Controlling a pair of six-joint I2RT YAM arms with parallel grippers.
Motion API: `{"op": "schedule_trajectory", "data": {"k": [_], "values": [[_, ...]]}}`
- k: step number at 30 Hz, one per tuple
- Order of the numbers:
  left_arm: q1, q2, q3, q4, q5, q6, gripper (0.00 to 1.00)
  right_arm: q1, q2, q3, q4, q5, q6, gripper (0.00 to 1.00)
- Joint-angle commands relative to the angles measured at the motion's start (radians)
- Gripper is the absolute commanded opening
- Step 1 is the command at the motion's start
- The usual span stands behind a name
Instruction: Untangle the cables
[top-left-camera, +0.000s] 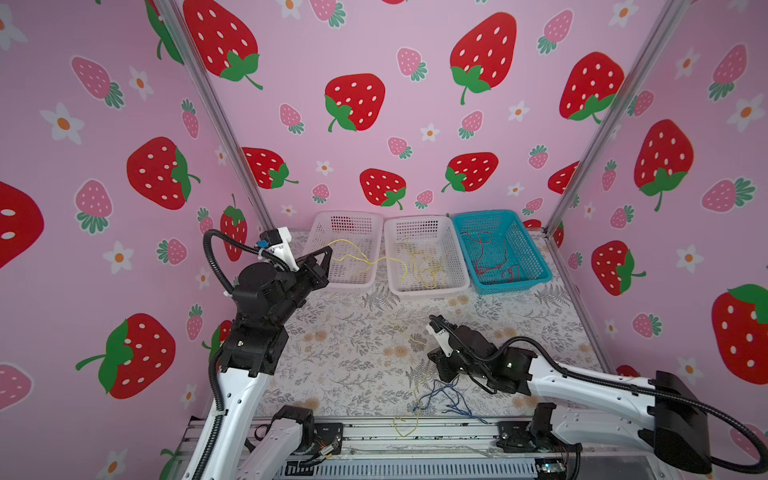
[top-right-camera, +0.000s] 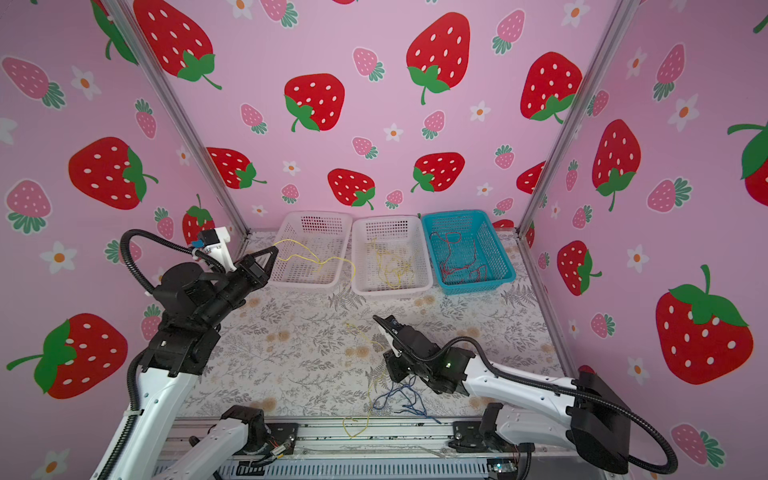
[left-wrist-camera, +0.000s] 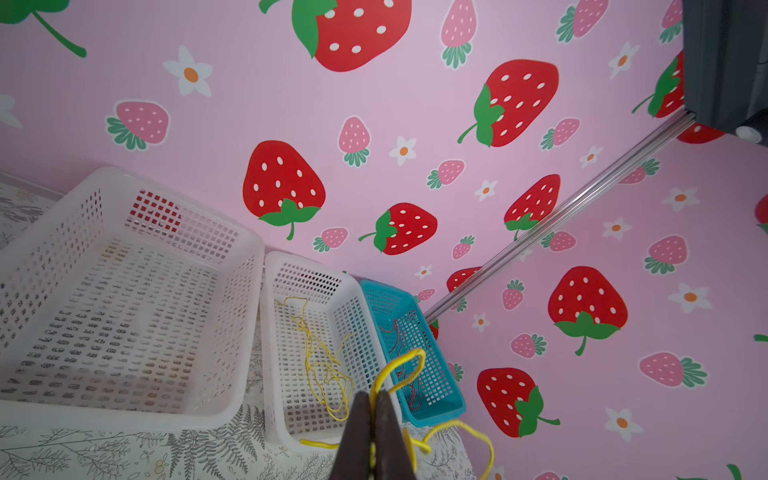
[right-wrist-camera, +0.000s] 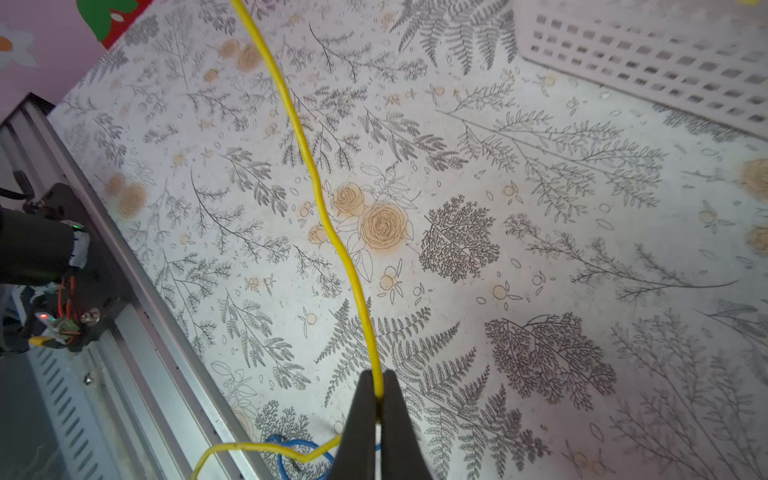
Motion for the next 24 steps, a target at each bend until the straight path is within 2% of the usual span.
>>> {"op": "schedule_trajectory", "data": {"k": [1,6,13,19,24], "values": [[0.001,0.023,0.045,0.044,0.005,0.041,0.00,-0.011,-0.053,0.045,-0.095,0.096,-0.005,0.00],[-0.025,0.155,0.100,0.056,0.001,0.134,0.00,-0.030,-0.147,0.079,-0.180,0.148,-0.024,0.00],[-0.102,0.409,0.248,0.072,-0.036,0.246,0.00,-0.073,-0.299,0.105,-0.256,0.197,-0.031,0.00],[-0.222,0.652,0.474,0.020,-0.074,0.392,0.00,-0.085,-0.412,0.134,-0.320,0.261,-0.026,0.00],[-0.268,0.861,0.691,-0.049,-0.050,0.455,0.00,-0.085,-0.504,0.160,-0.364,0.296,-0.010,0.00]]}}
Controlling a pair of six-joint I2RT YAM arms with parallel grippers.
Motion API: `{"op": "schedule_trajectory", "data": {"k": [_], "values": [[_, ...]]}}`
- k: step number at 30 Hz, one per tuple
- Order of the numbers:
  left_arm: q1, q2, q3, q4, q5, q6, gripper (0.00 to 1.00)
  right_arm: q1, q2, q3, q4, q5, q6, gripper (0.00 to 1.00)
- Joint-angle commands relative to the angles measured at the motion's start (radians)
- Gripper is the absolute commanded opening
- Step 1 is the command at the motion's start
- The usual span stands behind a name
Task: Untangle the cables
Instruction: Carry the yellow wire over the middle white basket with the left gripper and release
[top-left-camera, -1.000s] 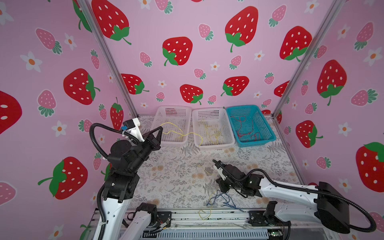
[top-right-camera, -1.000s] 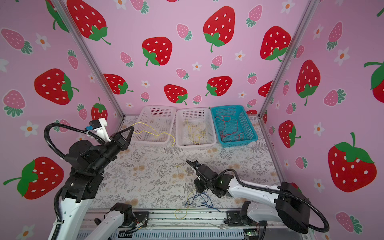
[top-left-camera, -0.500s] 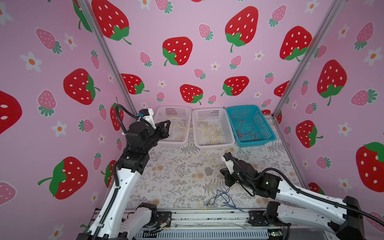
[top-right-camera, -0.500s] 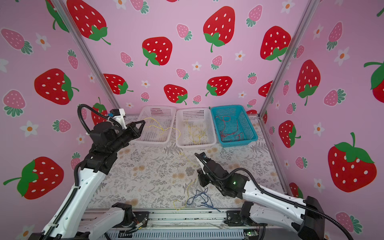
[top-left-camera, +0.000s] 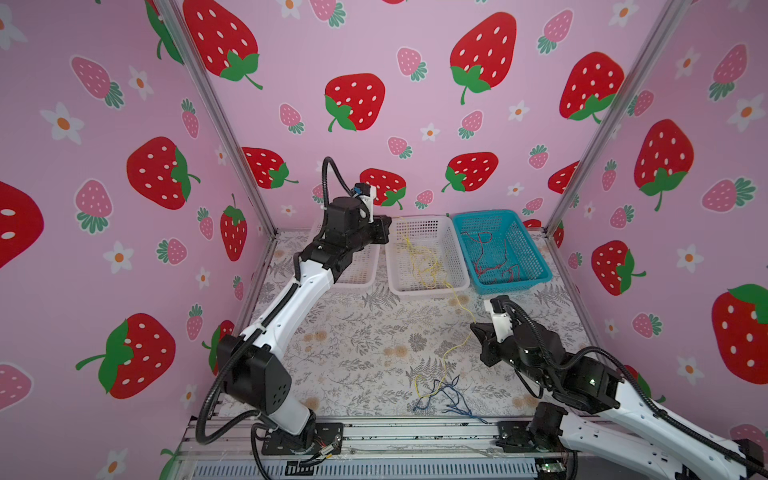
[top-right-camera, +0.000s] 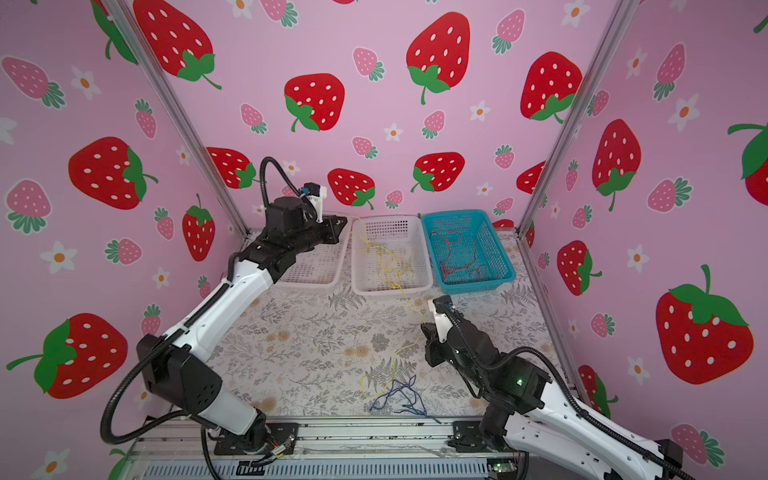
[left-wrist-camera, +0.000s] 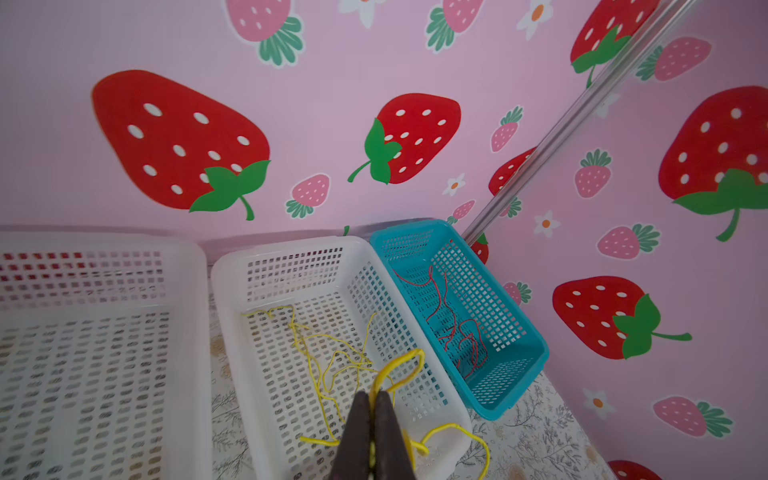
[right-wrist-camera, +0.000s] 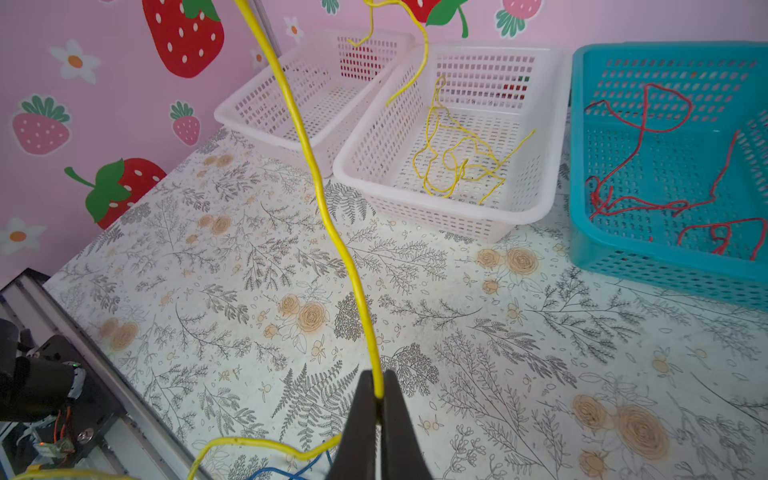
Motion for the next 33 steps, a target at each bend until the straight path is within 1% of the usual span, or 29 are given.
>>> {"op": "schedule_trajectory", "data": {"k": [1,6,11,14,18,21,23,24,27,29,30,33], "values": [[-0.019,0.100,0.134,-0.045,0.004,0.092,0.00,-0.005,-0.064,0.036,-0.062,0.052,0.019,0.00],[-0.044,0.268,0.281,-0.093,0.010,0.116,0.00,-0.005,-0.129,0.053,-0.124,0.075,0.036,0.00],[-0.089,0.409,0.413,-0.167,-0.045,0.203,0.00,-0.005,-0.183,0.083,-0.179,0.100,0.048,0.00],[-0.100,0.485,0.479,-0.197,-0.051,0.212,0.00,-0.005,-0.206,0.091,-0.187,0.097,0.051,0.00],[-0.109,0.553,0.543,-0.227,-0.052,0.219,0.00,-0.005,-0.207,0.092,-0.189,0.101,0.052,0.00],[-0.119,0.601,0.604,-0.276,-0.075,0.244,0.00,-0.005,-0.195,0.093,-0.182,0.103,0.045,0.00],[-0.121,0.619,0.613,-0.283,-0.076,0.253,0.00,-0.005,-0.185,0.096,-0.178,0.104,0.040,0.00],[-0.121,0.624,0.614,-0.285,-0.110,0.255,0.00,-0.005,-0.183,0.096,-0.176,0.103,0.039,0.00],[-0.121,0.635,0.618,-0.295,-0.125,0.264,0.00,-0.005,-0.179,0.095,-0.174,0.102,0.042,0.00],[-0.121,0.643,0.628,-0.310,-0.117,0.271,0.05,-0.005,-0.180,0.092,-0.174,0.100,0.046,0.00],[-0.121,0.644,0.637,-0.318,-0.115,0.273,0.11,-0.005,-0.180,0.092,-0.175,0.103,0.049,0.00],[-0.120,0.644,0.669,-0.340,-0.112,0.279,0.24,-0.005,-0.182,0.093,-0.177,0.112,0.058,0.00]]}}
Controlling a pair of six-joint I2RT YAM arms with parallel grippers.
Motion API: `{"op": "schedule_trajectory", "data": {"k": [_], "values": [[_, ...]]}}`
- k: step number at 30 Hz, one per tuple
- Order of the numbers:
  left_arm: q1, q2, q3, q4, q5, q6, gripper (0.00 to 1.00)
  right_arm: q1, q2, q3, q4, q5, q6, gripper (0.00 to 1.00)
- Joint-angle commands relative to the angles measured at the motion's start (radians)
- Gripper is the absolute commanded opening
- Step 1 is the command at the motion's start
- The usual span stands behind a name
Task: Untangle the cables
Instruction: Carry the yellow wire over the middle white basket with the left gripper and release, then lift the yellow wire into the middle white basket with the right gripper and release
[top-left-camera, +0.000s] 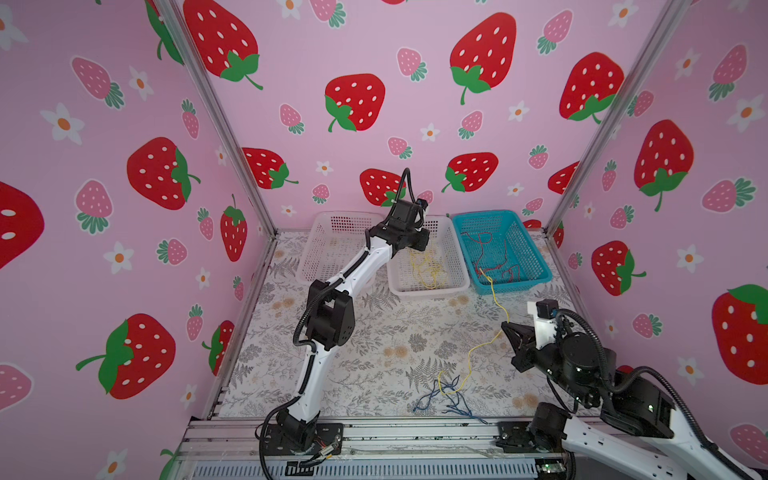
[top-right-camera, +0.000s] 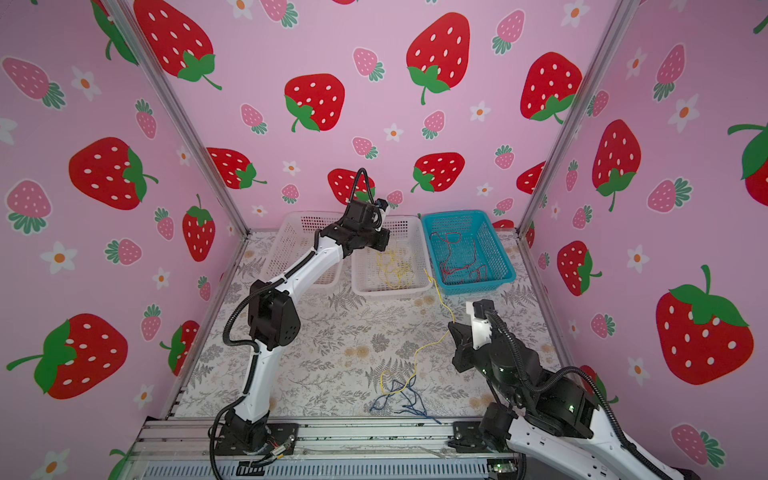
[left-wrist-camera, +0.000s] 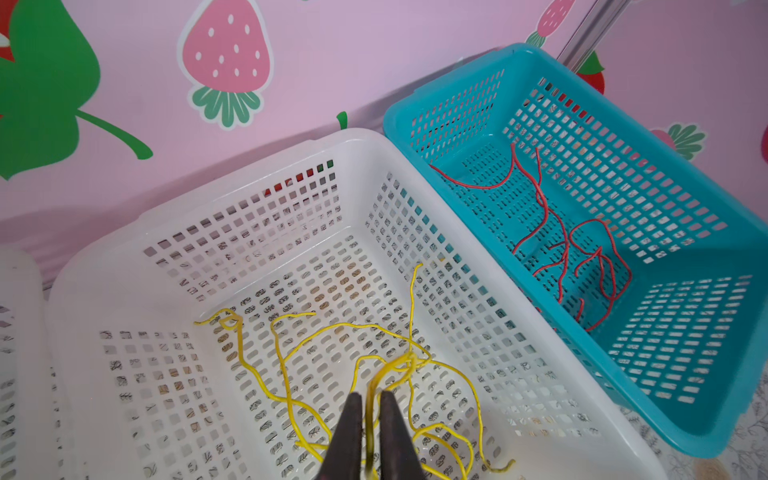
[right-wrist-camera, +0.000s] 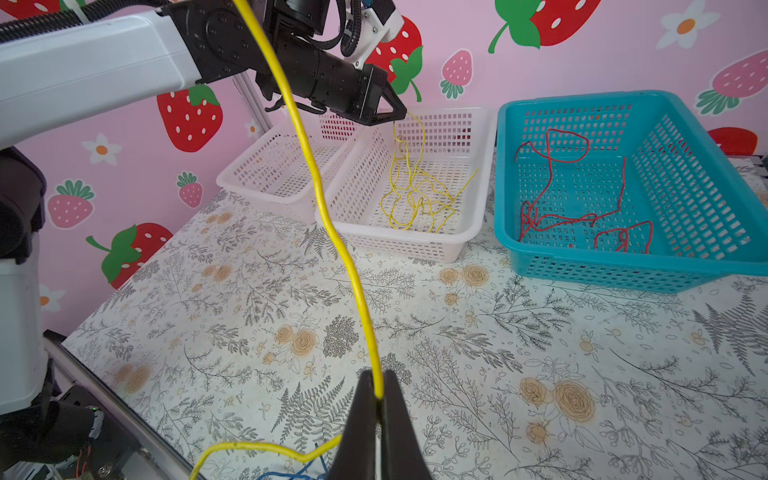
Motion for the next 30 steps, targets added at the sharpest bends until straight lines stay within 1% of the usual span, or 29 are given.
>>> {"op": "schedule_trajectory", "data": {"k": [1,3,5,10,12,14,15,16,17,18,19,20,23,26,28,30], "values": [[-0.004,0.010,0.090,-0.047,-0.002,0.029,0.30,-0.005,-0.002,0.023,-0.010,0.026,0.024,0.00],[-0.002,0.000,0.119,-0.066,0.002,0.032,0.41,-0.005,0.007,0.027,-0.012,0.033,0.026,0.00],[-0.003,-0.033,0.118,-0.065,-0.004,0.036,0.49,-0.005,0.021,0.027,-0.014,0.046,0.027,0.00],[-0.002,-0.171,0.048,-0.026,-0.067,0.028,0.63,-0.005,0.084,0.035,0.015,0.101,0.008,0.00],[-0.002,-0.256,-0.031,0.011,-0.088,0.019,0.67,-0.006,0.123,0.043,0.032,0.120,-0.008,0.00],[-0.002,-0.361,-0.152,0.074,-0.117,0.006,0.73,-0.008,0.166,0.057,0.060,0.124,-0.027,0.00],[-0.002,-0.408,-0.207,0.102,-0.127,0.002,0.76,-0.011,0.186,0.067,0.072,0.115,-0.036,0.00],[-0.002,-0.458,-0.267,0.130,-0.142,-0.003,0.81,-0.016,0.209,0.081,0.085,0.102,-0.045,0.00],[-0.001,-0.514,-0.331,0.154,-0.156,-0.009,0.83,-0.026,0.235,0.091,0.096,0.092,-0.054,0.00],[-0.002,-0.559,-0.383,0.177,-0.168,-0.020,0.88,-0.040,0.254,0.096,0.109,0.080,-0.064,0.00],[-0.003,-0.607,-0.440,0.198,-0.179,-0.031,0.97,-0.065,0.276,0.102,0.130,0.051,-0.078,0.00],[-0.003,-0.657,-0.494,0.212,-0.193,-0.047,0.99,-0.097,0.298,0.105,0.150,0.012,-0.093,0.00],[-0.004,-0.789,-0.630,0.234,-0.222,-0.075,0.99,-0.214,0.368,0.140,0.205,-0.132,-0.118,0.00],[-0.005,-0.922,-0.773,0.246,-0.261,-0.103,0.99,-0.311,0.451,0.196,0.245,-0.232,-0.129,0.00],[-0.005,-1.007,-0.874,0.254,-0.274,-0.108,0.99,-0.359,0.532,0.242,0.258,-0.262,-0.129,0.00],[-0.005,-1.091,-0.969,0.251,-0.287,-0.118,0.99,-0.396,0.599,0.284,0.273,-0.255,-0.125,0.00]]}}
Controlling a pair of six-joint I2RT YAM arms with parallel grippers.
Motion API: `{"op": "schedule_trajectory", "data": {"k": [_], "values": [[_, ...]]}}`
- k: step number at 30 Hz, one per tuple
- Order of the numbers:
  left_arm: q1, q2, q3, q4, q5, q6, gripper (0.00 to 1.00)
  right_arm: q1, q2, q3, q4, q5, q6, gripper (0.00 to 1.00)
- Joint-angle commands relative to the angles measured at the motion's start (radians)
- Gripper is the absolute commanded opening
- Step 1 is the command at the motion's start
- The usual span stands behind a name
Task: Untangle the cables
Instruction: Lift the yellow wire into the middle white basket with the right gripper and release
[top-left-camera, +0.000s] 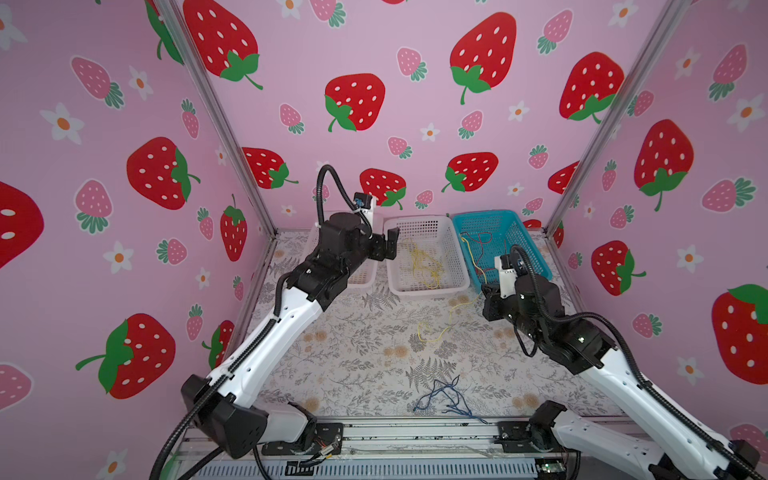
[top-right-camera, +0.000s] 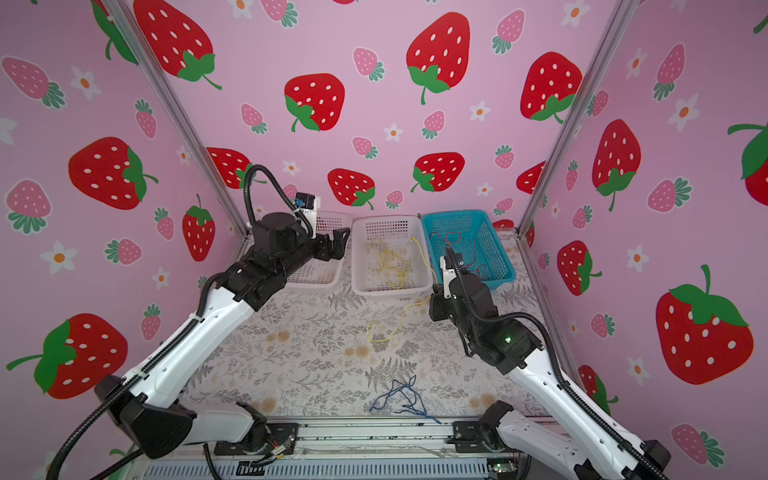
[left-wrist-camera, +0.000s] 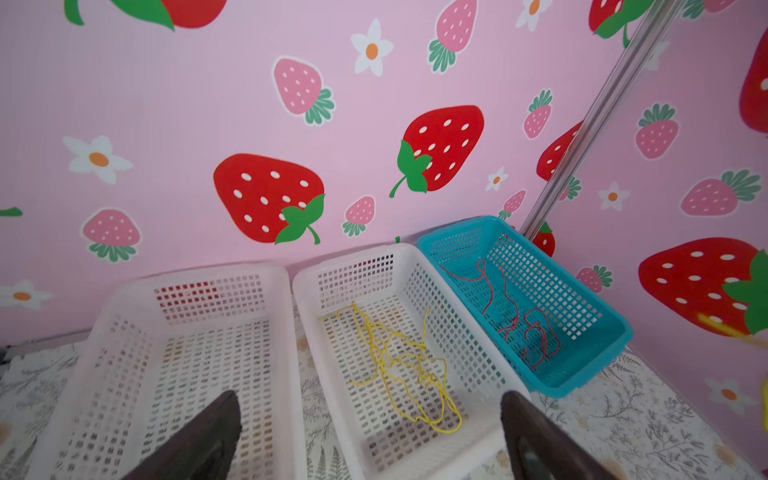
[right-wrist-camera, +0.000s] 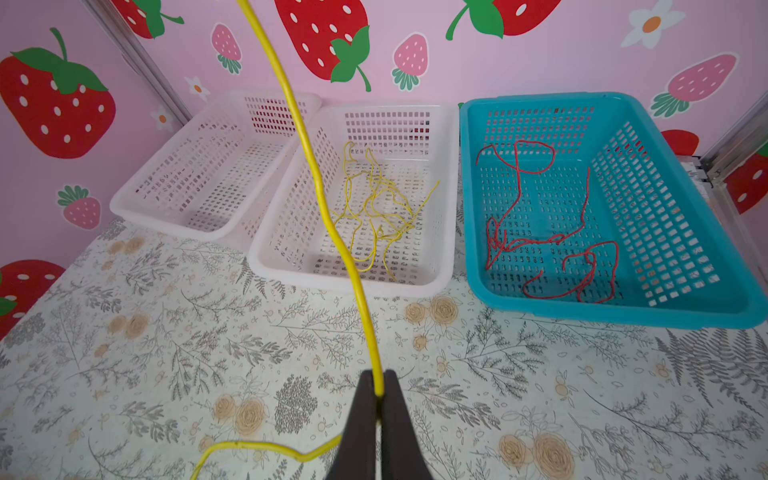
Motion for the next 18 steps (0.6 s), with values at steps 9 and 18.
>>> {"op": "schedule_trajectory", "data": {"k": [9,18], "values": [[-0.007,-0.432,-0.450,0.005,-0.145,-0.024,0.99,-0.149,0.418,0.254,0.170,0.023,0.040,0.00],[-0.019,-0.576,-0.618,0.112,-0.230,-0.024,0.99,-0.195,0.879,0.571,0.134,0.029,0.063,0.00]]}}
